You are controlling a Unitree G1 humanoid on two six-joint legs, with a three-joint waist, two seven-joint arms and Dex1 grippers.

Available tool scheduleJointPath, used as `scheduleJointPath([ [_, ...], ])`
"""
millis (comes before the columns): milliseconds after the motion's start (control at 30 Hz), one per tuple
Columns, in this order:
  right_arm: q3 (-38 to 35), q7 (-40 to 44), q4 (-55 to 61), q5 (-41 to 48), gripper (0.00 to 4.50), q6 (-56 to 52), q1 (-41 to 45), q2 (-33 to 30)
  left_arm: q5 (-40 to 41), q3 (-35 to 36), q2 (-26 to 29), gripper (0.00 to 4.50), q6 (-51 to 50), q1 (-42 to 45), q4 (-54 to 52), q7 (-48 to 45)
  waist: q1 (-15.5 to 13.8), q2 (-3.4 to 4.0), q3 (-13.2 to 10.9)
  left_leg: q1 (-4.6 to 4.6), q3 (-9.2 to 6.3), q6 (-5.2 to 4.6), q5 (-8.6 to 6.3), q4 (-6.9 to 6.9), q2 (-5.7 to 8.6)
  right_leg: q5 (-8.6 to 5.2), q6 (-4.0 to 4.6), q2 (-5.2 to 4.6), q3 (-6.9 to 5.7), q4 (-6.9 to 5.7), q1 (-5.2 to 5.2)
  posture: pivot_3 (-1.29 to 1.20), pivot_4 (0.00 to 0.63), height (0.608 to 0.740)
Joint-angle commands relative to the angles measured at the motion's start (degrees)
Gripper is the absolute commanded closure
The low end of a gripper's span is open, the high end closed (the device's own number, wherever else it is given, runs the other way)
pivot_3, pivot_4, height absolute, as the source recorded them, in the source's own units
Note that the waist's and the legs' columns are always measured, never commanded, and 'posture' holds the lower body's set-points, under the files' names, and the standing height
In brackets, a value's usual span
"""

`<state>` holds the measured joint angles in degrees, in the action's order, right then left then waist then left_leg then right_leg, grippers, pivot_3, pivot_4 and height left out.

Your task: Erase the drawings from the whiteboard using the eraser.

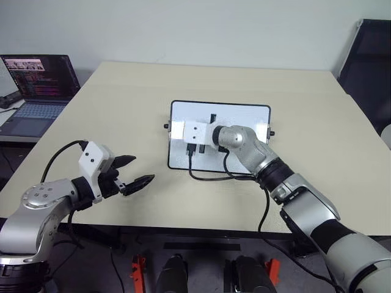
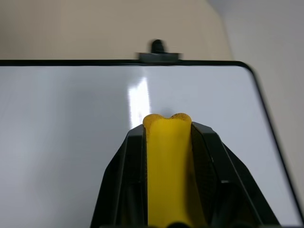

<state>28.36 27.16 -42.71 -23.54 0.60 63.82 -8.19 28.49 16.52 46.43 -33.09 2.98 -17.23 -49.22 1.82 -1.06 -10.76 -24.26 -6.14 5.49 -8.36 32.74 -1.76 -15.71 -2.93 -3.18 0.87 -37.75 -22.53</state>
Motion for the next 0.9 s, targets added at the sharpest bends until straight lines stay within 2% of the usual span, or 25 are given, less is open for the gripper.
scheduleJointPath([
  [33,-0.45,0.50,-2.99,-1.29,3.54,-1.30,-0.45,-1.62,0.43,0.65,0.68,0.00,0.55,0.86,-1.01,-0.15,0.02,0.00,0.00,-0.10,0.00,0.00,0.00,0.00,0.01,0.00,0.00,-0.01,0.01,0.06,-0.08,0.00,0.150,0.740],
  [300,3.66,14.29,4.42,-2.21,3.54,-2.82,-6.26,-5.72,0.42,0.39,0.56,0.00,0.49,1.32,-0.85,-0.19,-0.04,-0.15,0.13,-0.13,0.04,-0.36,0.24,0.02,0.02,0.01,-0.01,0.02,-0.01,-0.20,-0.11,0.00,0.150,0.740],
  [367,3.62,15.54,7.32,-2.13,3.54,-3.00,-7.62,-6.64,0.39,0.04,0.44,0.00,0.48,1.74,-0.72,-0.18,-0.07,-0.14,0.12,-0.10,0.02,-0.37,0.25,0.01,-0.02,0.00,-0.02,0.06,-0.05,-0.22,-0.10,0.00,0.150,0.740],
  [467,1.69,12.51,11.07,-2.02,3.54,-3.22,-8.66,-7.07,0.31,-0.65,0.26,0.00,0.67,2.54,-0.45,-0.25,-0.01,-0.13,0.11,-0.11,0.04,-0.37,0.25,0.00,-0.03,-0.06,-0.08,0.08,-0.02,-0.18,-0.08,0.00,0.150,0.740],
  [500,0.64,10.85,12.39,-1.79,3.54,-2.96,-8.95,-7.16,0.21,-0.92,0.18,0.00,0.84,2.79,-0.44,-0.26,-0.01,-0.12,0.11,-0.11,0.08,-0.37,0.25,0.00,-0.03,-0.06,-0.08,0.08,0.00,-0.15,-0.08,0.00,0.150,0.740],
  [633,-9.46,9.64,30.68,6.20,3.54,-10.05,-16.76,-7.00,-0.71,-2.81,0.18,0.00,2.30,4.99,-1.13,-0.59,-0.62,-0.12,0.04,-0.31,0.06,-0.36,0.25,0.01,-0.03,-0.07,-0.11,0.07,-0.05,-0.05,-0.15,0.00,0.150,0.740],
  [733,-15.31,10.50,45.06,11.78,3.54,-21.27,-23.35,-5.77,-0.79,-4.35,0.04,0.00,2.46,6.78,-2.00,-0.60,-0.40,-0.11,-0.07,-0.65,0.09,-0.22,0.34,0.02,-0.02,-0.09,-0.21,0.07,-0.02,-0.06,-0.16,0.00,0.150,0.740],
  [833,-23.81,8.80,62.07,16.82,3.54,-35.00,-30.32,-5.06,-1.69,-9.58,-1.44,0.00,3.29,11.36,-2.17,-1.70,-0.35,-0.08,-0.10,-0.69,0.08,-0.17,0.30,-0.04,-0.02,-0.03,-0.41,0.08,-0.05,-0.16,-0.18,0.00,0.150,0.740],
  [900,-26.47,7.02,67.78,17.24,3.54,-40.41,-32.36,-5.40,-2.32,-12.23,-2.37,0.00,3.83,13.96,-1.55,-2.51,-0.23,-0.06,-0.11,-0.69,0.09,-0.14,0.27,-0.07,-0.02,-0.20,-0.60,0.10,-0.05,-0.21,-0.21,0.00,0.150,0.740],
])
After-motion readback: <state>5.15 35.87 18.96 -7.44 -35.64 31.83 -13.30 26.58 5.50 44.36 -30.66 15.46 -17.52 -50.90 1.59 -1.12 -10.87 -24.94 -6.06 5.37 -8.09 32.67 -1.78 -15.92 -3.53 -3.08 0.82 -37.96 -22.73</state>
